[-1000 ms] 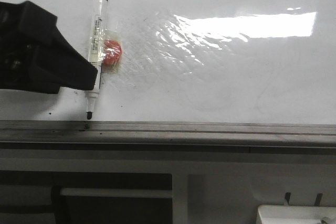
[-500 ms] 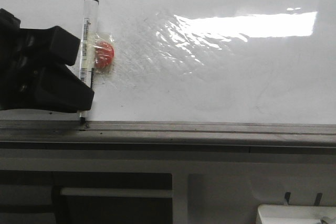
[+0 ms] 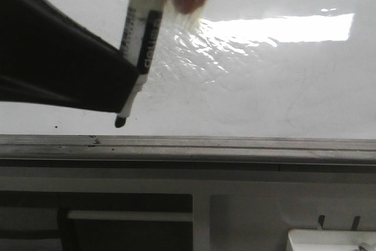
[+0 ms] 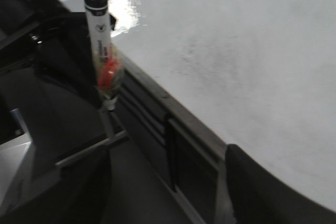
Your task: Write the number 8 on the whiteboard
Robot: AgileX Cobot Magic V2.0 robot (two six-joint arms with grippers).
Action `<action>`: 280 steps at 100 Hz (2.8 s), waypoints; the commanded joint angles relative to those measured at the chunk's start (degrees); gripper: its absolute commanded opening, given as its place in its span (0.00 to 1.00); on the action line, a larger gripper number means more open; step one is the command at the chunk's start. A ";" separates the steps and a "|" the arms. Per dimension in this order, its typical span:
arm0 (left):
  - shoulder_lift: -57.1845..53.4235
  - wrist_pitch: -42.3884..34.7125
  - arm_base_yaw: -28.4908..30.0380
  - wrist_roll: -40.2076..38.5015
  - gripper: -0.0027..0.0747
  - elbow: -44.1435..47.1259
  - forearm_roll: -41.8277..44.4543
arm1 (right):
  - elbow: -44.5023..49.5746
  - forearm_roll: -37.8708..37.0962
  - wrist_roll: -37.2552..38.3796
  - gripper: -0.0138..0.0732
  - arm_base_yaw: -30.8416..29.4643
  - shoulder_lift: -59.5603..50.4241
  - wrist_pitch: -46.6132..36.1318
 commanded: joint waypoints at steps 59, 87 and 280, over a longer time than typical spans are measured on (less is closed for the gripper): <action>-1.11 1.44 -1.52 2.40 0.01 -1.89 -2.59 | -13.53 15.79 -20.10 0.64 22.18 27.82 -8.04; -1.11 1.58 -1.52 2.40 0.01 -1.89 -2.70 | -13.91 18.33 -20.10 0.57 29.36 33.14 -16.25; -41.08 -22.40 -1.39 -11.43 0.01 12.27 -5.14 | -2.41 -0.95 -14.70 0.08 29.49 24.87 -73.59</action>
